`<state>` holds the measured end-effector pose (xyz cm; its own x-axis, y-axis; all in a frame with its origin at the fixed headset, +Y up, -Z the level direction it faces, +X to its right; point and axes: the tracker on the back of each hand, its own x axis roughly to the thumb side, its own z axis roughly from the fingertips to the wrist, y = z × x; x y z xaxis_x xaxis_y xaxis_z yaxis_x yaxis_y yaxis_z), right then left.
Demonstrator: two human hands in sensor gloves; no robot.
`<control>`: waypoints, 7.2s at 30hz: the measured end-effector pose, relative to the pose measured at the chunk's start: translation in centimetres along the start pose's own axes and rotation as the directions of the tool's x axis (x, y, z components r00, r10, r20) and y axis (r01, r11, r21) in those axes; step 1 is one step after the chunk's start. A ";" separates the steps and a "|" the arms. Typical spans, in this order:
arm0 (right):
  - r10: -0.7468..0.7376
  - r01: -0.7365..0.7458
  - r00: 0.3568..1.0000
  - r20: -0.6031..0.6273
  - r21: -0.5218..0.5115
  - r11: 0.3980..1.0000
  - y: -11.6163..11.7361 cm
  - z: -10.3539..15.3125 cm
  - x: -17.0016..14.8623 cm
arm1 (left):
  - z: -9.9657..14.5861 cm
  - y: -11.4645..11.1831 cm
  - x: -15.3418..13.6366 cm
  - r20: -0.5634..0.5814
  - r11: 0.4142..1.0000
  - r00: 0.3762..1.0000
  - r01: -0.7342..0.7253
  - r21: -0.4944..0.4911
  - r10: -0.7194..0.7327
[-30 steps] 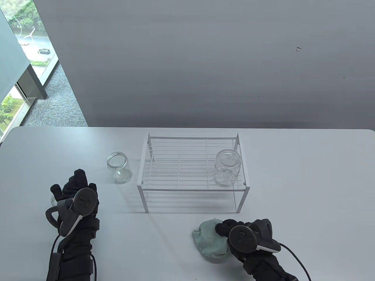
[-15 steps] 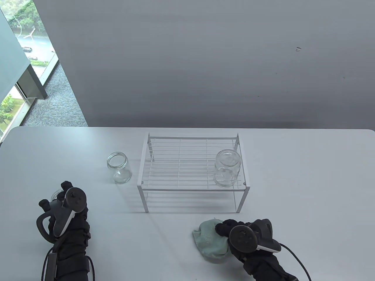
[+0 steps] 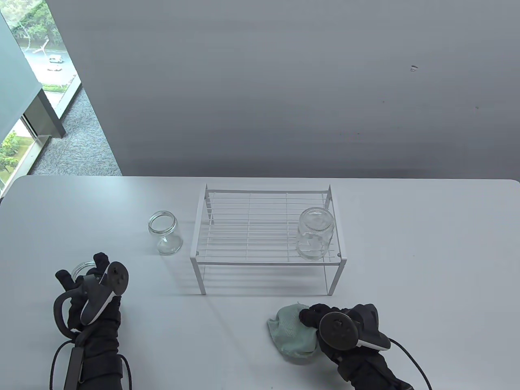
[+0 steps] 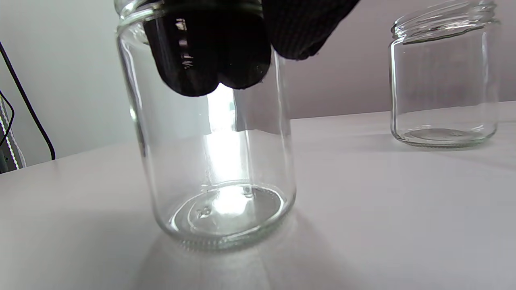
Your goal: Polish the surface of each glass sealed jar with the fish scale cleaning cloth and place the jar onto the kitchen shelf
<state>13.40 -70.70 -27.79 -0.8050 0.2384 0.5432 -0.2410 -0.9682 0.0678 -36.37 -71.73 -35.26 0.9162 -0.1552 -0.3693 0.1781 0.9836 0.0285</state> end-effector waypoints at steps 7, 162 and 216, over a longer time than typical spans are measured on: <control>-0.028 0.028 1.000 0.002 -0.031 0.999 -0.2 0.1 0.0 | 0.4 2.2 1.1 0.035 0.998 0.999 -0.034 -0.051 0.036; -0.981 0.952 0.077 0.180 -0.305 0.019 7.1 -1.0 0.4 | 16.4 3.2 21.9 -0.027 -0.255 -0.355 -0.615 -0.746 0.935; -0.947 0.960 0.243 0.209 -0.192 0.204 6.1 -1.6 1.0 | 15.3 1.9 20.6 -0.248 -0.554 -0.535 -0.544 -0.630 0.807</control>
<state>10.25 -76.24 -28.11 0.1464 0.9589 0.2429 -0.9259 0.0464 0.3749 -11.68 -74.48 -28.59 -0.4357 0.9000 -0.0098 -0.8230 -0.4028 -0.4004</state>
